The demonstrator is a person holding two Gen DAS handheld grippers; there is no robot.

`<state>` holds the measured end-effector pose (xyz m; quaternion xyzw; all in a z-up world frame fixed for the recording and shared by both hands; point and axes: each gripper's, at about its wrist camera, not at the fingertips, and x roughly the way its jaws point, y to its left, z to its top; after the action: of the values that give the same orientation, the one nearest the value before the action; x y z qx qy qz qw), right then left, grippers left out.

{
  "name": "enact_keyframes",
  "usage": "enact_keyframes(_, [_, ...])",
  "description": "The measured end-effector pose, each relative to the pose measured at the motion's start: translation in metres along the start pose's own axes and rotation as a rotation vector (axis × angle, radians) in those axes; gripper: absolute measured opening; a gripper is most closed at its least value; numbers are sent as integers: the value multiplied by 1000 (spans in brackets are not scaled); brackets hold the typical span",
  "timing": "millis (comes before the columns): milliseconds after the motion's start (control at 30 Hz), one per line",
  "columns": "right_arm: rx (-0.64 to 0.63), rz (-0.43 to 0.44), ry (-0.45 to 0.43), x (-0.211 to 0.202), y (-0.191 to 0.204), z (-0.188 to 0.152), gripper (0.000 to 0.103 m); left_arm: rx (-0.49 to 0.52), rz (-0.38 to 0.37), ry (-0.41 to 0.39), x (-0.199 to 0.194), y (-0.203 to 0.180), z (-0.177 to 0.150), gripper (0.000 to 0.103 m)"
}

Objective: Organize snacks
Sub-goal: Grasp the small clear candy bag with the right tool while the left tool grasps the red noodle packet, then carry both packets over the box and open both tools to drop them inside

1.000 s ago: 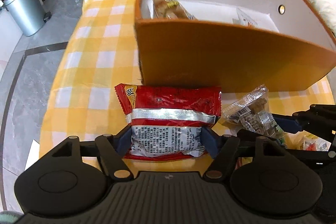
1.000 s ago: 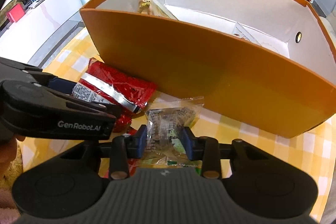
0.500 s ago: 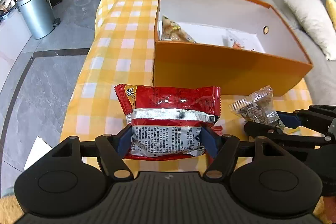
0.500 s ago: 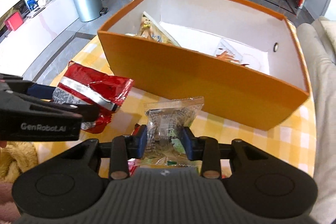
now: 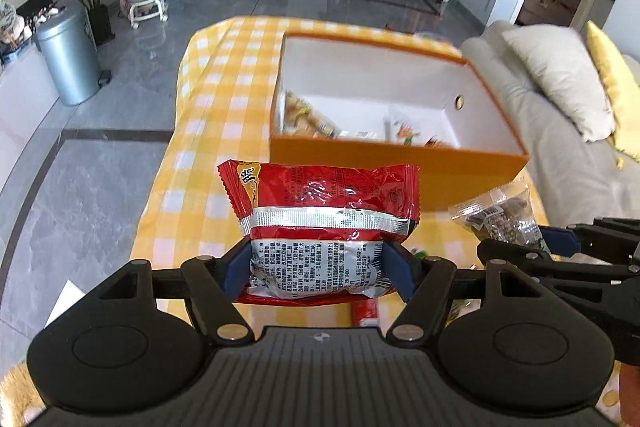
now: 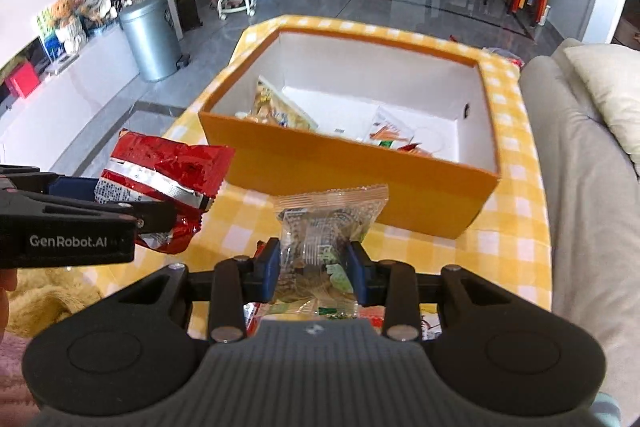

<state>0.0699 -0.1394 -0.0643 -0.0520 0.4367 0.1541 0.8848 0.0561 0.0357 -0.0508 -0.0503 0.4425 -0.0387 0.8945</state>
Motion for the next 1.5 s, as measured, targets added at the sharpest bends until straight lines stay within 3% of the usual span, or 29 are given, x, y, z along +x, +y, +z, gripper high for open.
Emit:
enact_keyframes(300, [55, 2, -87, -34, -28, 20, 33, 41, -47, -69, -9, -18, 35, 80])
enact_keyframes(633, [50, -28, -107, -23, -61, 61, 33, 203, -57, -91, 21, -57, 95, 80])
enact_keyframes(767, [22, -43, -90, 0, -70, 80, 33, 245, -65, -46, 45, -65, 111, 80])
enact_keyframes(1133, [-106, -115, 26, 96, -86, 118, 33, 484, 48, 105, 132, -73, 138, 80])
enact_keyframes(1267, [-159, -120, 67, 125, -87, 124, 33, 517, 76, 189, 167, -70, 143, 80])
enact_keyframes(1500, [-207, -131, 119, 159, -90, 126, 33, 617, 141, 250, 207, -68, 141, 80])
